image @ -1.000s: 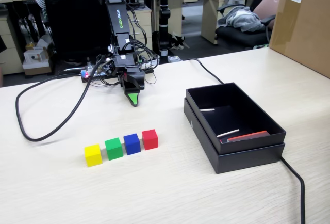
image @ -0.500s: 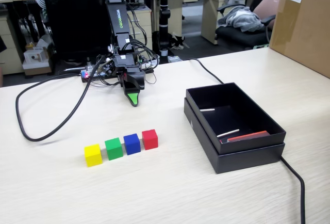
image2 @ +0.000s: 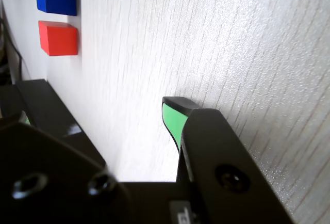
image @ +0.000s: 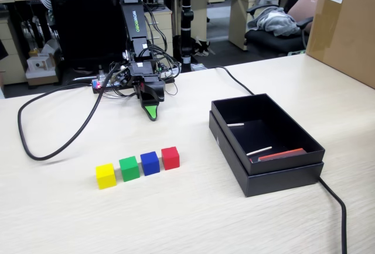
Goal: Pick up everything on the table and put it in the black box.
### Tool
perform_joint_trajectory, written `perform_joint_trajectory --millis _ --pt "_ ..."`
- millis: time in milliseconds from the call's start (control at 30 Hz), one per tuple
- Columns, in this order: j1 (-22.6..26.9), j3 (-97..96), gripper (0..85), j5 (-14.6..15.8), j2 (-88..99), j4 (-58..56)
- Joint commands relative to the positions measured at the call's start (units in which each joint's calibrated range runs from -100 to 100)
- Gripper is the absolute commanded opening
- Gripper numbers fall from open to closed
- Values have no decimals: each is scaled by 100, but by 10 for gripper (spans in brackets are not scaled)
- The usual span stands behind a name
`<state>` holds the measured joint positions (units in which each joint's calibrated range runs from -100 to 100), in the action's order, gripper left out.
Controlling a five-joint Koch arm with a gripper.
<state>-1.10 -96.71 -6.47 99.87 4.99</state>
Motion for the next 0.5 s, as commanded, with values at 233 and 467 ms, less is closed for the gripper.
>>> perform_joint_trajectory --millis 233,467 --pt "0 -29 481 10 13 -426" --pt "-288 1104 476 10 13 -1964"
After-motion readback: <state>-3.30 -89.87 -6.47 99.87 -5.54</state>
